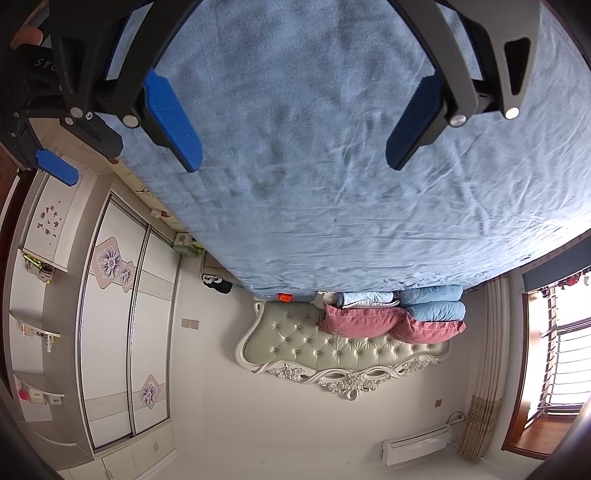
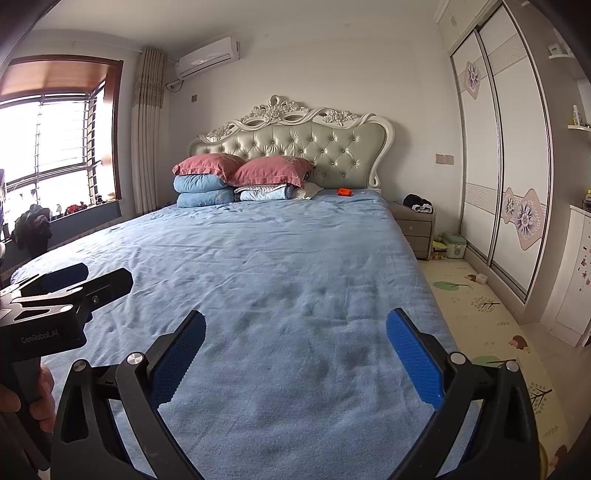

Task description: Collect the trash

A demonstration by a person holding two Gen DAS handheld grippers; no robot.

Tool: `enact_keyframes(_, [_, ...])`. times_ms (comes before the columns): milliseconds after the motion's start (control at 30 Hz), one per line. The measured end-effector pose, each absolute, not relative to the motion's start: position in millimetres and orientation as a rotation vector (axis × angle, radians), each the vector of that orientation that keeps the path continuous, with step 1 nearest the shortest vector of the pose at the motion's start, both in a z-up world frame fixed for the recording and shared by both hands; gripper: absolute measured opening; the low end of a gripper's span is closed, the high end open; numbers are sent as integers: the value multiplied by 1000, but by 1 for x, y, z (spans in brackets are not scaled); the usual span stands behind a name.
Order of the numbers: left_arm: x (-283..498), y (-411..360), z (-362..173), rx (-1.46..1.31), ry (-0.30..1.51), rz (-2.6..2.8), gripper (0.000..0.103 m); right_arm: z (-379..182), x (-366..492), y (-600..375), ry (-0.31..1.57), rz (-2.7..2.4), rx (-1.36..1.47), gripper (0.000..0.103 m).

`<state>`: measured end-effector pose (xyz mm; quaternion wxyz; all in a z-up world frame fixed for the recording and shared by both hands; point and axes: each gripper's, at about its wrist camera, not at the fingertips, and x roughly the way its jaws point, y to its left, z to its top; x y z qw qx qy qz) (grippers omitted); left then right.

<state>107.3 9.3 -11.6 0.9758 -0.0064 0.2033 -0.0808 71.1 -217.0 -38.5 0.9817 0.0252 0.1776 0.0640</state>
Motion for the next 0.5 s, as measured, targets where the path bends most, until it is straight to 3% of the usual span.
enact_keyframes(500, [110, 10, -8, -11, 420, -153, 99, -39, 70, -216, 360, 127, 53, 95])
